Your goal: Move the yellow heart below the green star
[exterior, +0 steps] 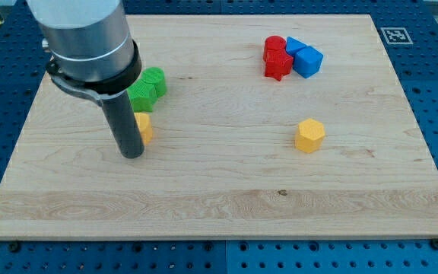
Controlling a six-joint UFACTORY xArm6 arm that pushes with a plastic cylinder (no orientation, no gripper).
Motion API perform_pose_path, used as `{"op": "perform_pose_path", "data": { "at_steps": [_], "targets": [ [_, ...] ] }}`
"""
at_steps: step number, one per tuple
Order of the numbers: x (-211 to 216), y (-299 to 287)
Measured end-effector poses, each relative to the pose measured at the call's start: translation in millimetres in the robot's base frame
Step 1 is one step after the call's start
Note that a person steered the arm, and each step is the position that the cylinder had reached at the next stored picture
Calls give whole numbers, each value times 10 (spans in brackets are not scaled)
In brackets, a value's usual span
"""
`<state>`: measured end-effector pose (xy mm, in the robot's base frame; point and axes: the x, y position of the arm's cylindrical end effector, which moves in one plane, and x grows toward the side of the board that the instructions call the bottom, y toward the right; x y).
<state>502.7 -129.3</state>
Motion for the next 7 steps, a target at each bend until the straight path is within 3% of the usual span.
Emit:
{"op": "perform_pose_path", "data": {
  "at_steps": [4, 7],
  "targets": [
    [-280, -7],
    [-213, 97]
  ]
}}
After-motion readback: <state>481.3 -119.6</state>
